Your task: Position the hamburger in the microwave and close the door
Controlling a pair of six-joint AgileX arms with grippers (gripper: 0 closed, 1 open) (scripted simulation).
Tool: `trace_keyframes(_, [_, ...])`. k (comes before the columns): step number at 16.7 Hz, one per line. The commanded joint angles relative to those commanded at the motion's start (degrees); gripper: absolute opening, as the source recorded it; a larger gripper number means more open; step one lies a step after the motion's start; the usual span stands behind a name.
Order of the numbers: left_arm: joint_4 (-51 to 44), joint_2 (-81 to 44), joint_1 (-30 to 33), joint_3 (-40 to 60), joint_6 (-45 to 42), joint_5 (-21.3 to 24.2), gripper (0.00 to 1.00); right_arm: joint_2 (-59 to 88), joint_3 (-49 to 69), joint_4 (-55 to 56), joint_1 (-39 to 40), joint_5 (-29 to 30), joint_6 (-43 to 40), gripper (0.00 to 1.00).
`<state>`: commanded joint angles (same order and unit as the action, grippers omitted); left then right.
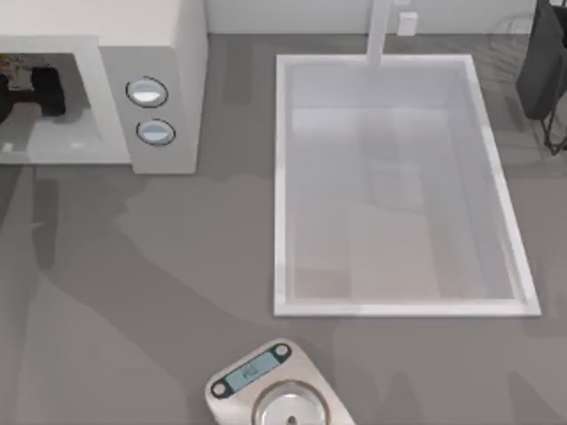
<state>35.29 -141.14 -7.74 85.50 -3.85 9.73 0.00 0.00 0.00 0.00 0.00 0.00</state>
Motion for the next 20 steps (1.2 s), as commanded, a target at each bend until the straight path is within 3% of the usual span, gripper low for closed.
trace_keyframes(3, [0.0,0.0,0.0,0.0,0.0,0.0,1.0,0.0,0.0,0.0,0.0,0.0,0.0,1.0])
trace_keyframes(4, [3.5,6.6,-1.2,-10.9,-0.1,1.0,1.0,0.0,0.0,0.0,0.0,0.0,0.0,1.0])
trace_keyframes(9, [7.3,10.7,-2.5,-17.2,-0.6,1.9,1.0,0.0,0.0,0.0,0.0,0.0,0.0,1.0])
trace_keyframes(17, [22.3,26.1,-7.5,-50.7,-2.6,6.6,1.0,0.0,0.0,0.0,0.0,0.0,0.0,1.0])
trace_keyframes(20, [27.0,29.8,-9.2,-58.9,-3.2,8.0,1.0,0.0,0.0,0.0,0.0,0.0,0.0,1.0])
